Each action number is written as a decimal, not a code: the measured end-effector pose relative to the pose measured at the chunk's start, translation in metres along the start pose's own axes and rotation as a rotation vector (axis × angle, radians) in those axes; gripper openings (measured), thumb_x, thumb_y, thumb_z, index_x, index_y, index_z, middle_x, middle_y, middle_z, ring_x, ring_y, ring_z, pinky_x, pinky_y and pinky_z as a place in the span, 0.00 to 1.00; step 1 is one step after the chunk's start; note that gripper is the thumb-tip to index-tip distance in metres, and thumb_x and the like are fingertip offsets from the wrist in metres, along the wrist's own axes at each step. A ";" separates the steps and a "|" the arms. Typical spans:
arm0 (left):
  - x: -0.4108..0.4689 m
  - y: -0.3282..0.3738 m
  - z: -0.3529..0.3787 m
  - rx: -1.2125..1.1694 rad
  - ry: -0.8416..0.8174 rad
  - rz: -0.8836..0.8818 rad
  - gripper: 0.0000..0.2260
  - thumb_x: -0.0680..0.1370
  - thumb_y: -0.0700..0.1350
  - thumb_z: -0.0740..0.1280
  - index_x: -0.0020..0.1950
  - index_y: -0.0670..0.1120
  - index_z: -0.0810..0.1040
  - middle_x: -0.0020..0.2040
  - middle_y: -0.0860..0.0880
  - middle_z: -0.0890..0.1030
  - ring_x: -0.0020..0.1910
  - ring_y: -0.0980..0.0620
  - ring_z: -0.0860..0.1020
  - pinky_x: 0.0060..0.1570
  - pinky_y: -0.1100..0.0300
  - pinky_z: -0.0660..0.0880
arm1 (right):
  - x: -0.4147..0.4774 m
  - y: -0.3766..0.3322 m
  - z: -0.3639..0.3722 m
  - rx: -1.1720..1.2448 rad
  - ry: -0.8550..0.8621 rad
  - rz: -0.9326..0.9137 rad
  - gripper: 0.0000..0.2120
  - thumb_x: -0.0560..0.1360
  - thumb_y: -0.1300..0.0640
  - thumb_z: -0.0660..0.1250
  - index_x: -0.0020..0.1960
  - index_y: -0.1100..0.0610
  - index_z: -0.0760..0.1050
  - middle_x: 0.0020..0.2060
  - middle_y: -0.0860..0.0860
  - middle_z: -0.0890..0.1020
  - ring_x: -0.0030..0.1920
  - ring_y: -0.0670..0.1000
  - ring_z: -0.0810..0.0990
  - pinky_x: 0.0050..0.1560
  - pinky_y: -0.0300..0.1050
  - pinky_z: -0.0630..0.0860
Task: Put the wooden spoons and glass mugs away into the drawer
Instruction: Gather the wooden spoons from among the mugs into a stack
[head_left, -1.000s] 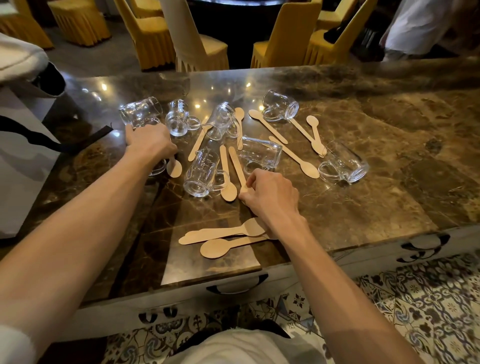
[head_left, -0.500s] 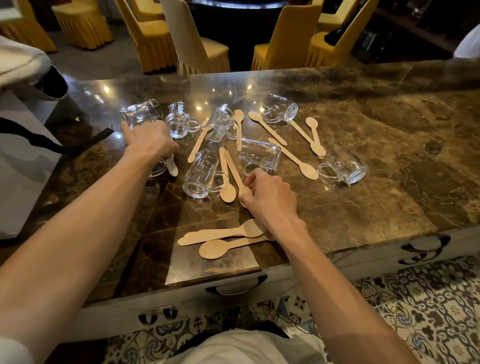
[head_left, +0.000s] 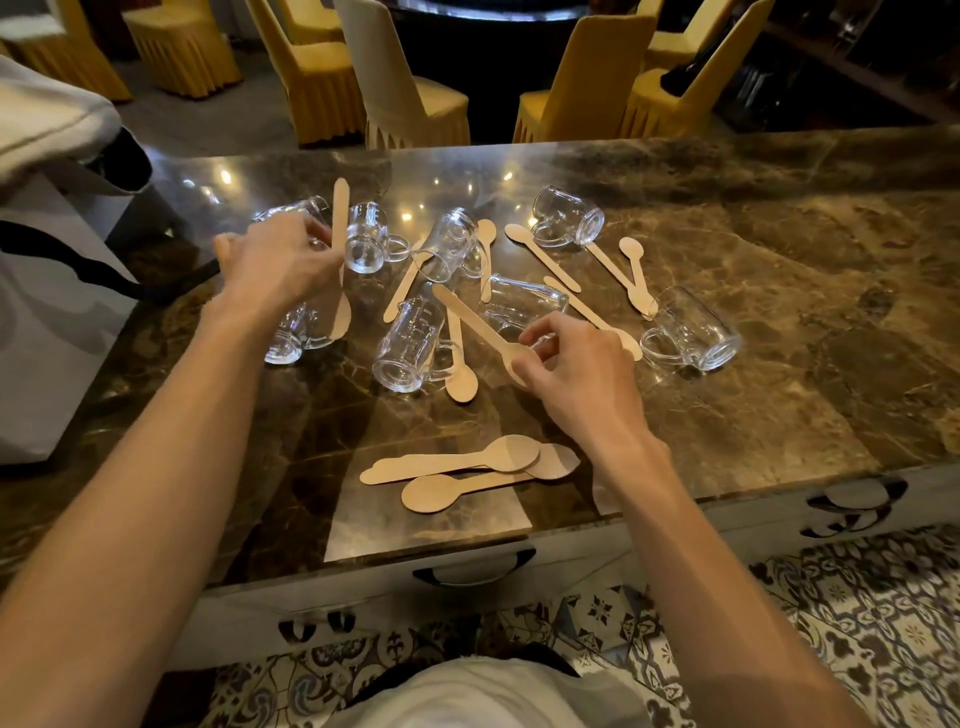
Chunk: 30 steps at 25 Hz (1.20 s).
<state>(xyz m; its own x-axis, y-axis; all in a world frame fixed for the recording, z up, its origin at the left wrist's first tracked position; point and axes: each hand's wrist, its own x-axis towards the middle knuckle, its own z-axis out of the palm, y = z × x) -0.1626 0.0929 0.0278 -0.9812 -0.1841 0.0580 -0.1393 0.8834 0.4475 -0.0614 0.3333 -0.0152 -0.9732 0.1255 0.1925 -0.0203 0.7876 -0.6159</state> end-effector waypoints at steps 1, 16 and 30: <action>-0.005 0.001 -0.006 -0.108 -0.033 0.030 0.09 0.76 0.48 0.64 0.55 0.53 0.79 0.51 0.48 0.82 0.52 0.48 0.76 0.58 0.52 0.68 | -0.002 -0.001 -0.004 0.006 0.012 -0.015 0.06 0.72 0.51 0.70 0.48 0.49 0.80 0.35 0.41 0.78 0.36 0.42 0.78 0.38 0.41 0.77; -0.099 0.006 0.001 -0.243 -0.414 0.366 0.07 0.74 0.46 0.70 0.46 0.58 0.82 0.31 0.64 0.79 0.30 0.66 0.75 0.32 0.72 0.69 | -0.034 0.031 -0.016 0.342 -0.300 0.056 0.05 0.66 0.50 0.76 0.41 0.45 0.83 0.36 0.43 0.84 0.36 0.40 0.81 0.38 0.35 0.78; -0.121 -0.009 0.041 -0.189 -0.565 0.370 0.07 0.75 0.49 0.68 0.46 0.63 0.81 0.40 0.61 0.82 0.40 0.64 0.78 0.42 0.63 0.74 | -0.049 0.045 -0.008 0.336 -0.268 0.073 0.10 0.63 0.49 0.78 0.43 0.45 0.81 0.33 0.42 0.83 0.31 0.40 0.76 0.34 0.32 0.75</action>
<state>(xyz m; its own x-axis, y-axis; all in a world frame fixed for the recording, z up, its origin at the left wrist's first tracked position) -0.0480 0.1249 -0.0196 -0.8859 0.4117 -0.2137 0.1922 0.7451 0.6387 -0.0127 0.3673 -0.0466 -0.9990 -0.0225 -0.0386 0.0205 0.5372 -0.8432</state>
